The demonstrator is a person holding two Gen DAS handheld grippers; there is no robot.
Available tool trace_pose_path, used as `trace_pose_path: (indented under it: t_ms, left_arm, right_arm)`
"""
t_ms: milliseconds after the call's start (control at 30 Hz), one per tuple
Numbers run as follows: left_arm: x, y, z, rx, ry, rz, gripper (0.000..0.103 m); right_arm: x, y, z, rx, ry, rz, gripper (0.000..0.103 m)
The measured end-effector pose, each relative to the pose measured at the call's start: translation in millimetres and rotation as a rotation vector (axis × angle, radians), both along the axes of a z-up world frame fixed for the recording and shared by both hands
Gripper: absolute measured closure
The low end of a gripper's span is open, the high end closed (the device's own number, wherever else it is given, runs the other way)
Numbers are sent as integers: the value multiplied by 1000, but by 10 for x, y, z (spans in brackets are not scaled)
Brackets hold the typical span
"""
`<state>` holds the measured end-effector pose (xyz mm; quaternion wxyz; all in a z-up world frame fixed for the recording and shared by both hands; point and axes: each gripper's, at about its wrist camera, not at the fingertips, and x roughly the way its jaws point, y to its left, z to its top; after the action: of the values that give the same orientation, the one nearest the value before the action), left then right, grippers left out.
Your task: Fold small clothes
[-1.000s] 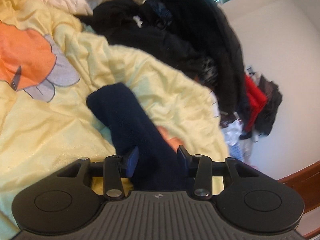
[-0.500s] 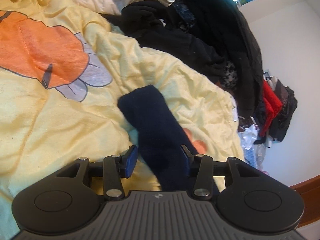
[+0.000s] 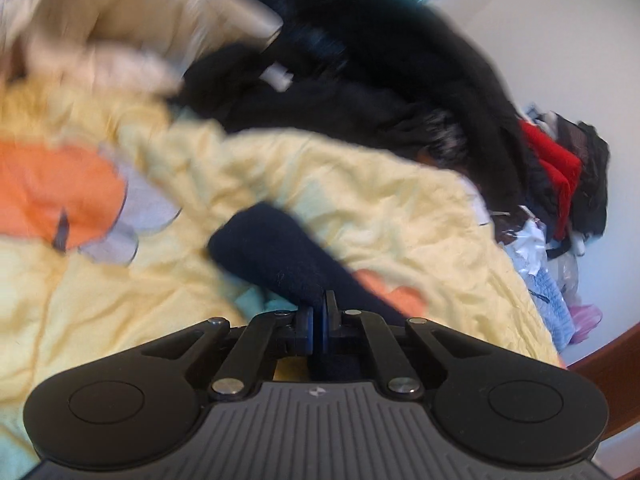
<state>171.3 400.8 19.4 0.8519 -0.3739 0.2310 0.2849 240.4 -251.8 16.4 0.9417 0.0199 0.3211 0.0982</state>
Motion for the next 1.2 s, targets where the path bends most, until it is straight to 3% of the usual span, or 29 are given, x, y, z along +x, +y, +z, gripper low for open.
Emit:
trace_pose_path:
  t_ms: [133,200,267,367,433,500,600,633,667,700,767,800,900,1033,1133,1200]
  left_arm:
    - [43,-801,534,326,-35,-163,99]
    - [45,-1443,747,504,-84,-311,99]
    - [17,-2137,846,624,-136,-474,99]
    - [-24,-3199,727,698,-156,-758,99]
    - [-67,-3848,489,723,-107,-955,99]
    - [-171,-4368,242,797,-44,-1090,97]
    - [-446,-4800,58,995,1,-1143,94]
    - [-539,-4830,62,1019,-8,-1146,87]
    - [-624,-4809,89,1012,-20,-1154,81]
    - [-707,-4755,124,989,-35,-1151,68]
    - [-873,-4564,205,917,-80,-1112,36]
    - [-943,-4432,230,871,-107,-1082,14]
    - [-1017,-4028,214,728,-155,-987,10]
    - [-793,-3671,50,473,-56,-883,10]
    - [-732,-3472,27,393,-56,-780,10]
    - [-645,-3344,-31,316,-26,-775,10]
  right_arm:
    - [0,0,0,0,0,0,0]
    - [0,-2,1,3,0,0,0]
    - [1,-15,2,13,-1,-1,0]
    - [0,-44,4,39,-4,-2,0]
    - [-3,-74,5,61,-5,-2,0]
    - [-3,-103,6,82,-7,-3,0]
    - [-5,-114,8,92,-8,-3,0]
    - [-6,-112,8,91,-8,-3,0]
    - [-8,-112,9,93,-8,-3,0]
    - [-9,-122,9,100,-9,-3,0]
    - [-11,-146,9,116,-10,-3,0]
    - [-11,-155,10,123,-11,-3,0]
    - [-13,-163,12,131,-12,-2,0]
    - [-7,-148,14,112,-9,-1,0]
    - [-17,-123,73,103,12,-10,2]
    - [-79,-111,185,182,48,-18,4]
